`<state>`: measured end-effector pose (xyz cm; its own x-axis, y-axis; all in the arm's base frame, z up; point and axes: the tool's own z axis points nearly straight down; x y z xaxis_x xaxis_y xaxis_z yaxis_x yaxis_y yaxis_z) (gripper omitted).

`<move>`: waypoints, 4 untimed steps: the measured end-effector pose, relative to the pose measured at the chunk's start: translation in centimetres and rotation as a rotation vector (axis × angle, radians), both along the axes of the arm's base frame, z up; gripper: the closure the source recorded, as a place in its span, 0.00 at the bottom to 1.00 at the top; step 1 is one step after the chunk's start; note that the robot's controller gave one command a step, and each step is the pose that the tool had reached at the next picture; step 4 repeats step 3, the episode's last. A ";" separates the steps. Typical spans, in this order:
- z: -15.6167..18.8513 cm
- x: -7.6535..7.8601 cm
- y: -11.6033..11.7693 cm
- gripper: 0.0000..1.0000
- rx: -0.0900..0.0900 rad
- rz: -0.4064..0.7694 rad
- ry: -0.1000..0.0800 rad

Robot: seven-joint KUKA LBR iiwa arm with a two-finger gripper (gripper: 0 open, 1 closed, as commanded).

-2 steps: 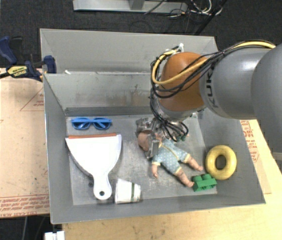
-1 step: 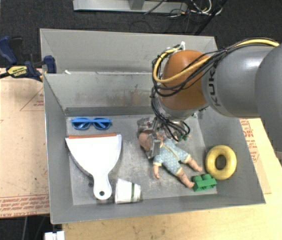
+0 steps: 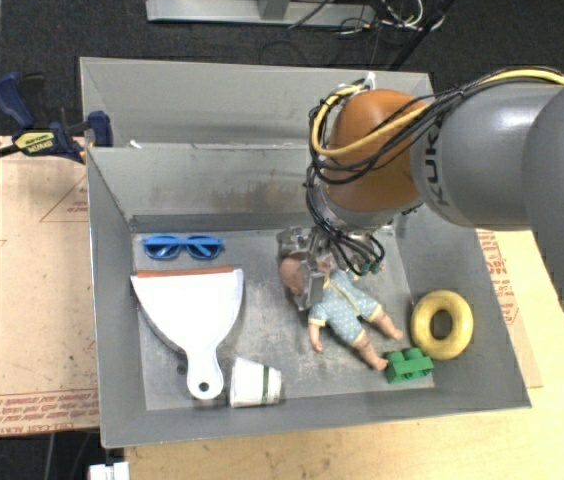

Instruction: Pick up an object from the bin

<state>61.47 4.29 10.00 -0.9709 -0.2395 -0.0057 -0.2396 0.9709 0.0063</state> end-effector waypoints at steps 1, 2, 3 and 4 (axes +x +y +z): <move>1.5 0.0 0.0 1.00 0.000 0.000 -0.001; 2.9 0.1 0.0 1.00 0.001 0.000 -0.002; 3.7 0.2 0.0 1.00 0.001 -0.001 -0.006; 3.7 0.2 0.0 1.00 0.001 -0.001 -0.006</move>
Offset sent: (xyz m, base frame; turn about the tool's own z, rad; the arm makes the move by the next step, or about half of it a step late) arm 0.0000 0.0000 0.0048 0.0000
